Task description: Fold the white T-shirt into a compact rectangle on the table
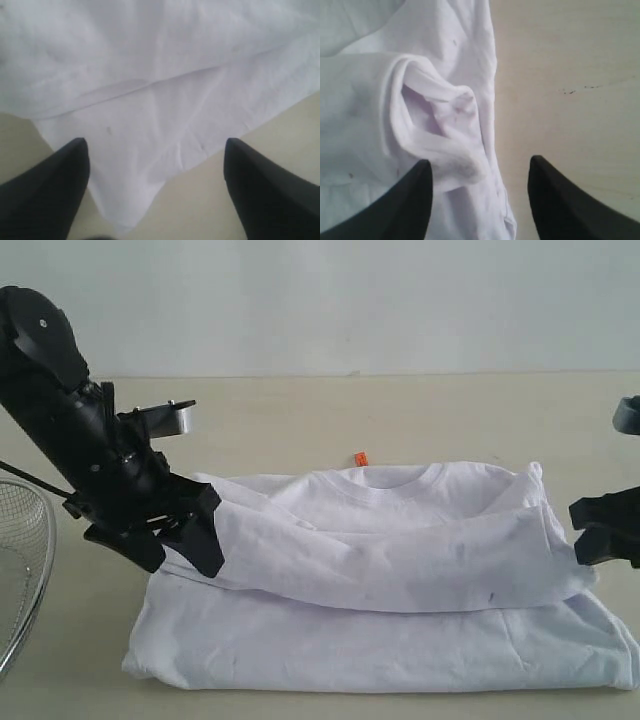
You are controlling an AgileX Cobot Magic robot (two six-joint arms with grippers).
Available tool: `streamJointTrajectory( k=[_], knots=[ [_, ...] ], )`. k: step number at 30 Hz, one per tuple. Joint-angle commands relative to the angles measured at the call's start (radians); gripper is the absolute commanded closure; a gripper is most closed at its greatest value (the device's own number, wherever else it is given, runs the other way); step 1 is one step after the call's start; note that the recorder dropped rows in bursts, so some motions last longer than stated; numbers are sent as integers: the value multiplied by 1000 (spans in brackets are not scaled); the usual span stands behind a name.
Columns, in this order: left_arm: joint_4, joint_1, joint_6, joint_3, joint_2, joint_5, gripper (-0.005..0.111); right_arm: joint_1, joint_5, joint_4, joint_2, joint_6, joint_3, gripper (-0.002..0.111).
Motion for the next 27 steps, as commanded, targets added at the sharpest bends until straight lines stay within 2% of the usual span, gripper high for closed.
streamJointTrajectory(
  k=[1, 9, 16, 27],
  knots=[
    [-13, 1, -4, -6, -8, -10, 36, 22, -15, 27, 57, -54, -1, 58],
    [-13, 1, -4, -6, -8, -14, 36, 36, -61, 38, 102, -56, -1, 61],
    [-13, 1, -4, -6, -8, -29, 36, 36, -55, 63, 104, -65, -1, 108],
    [-11, 1, -4, -6, -8, -29, 36, 36, 1, 177, 56, -65, -90, 108]
  ],
)
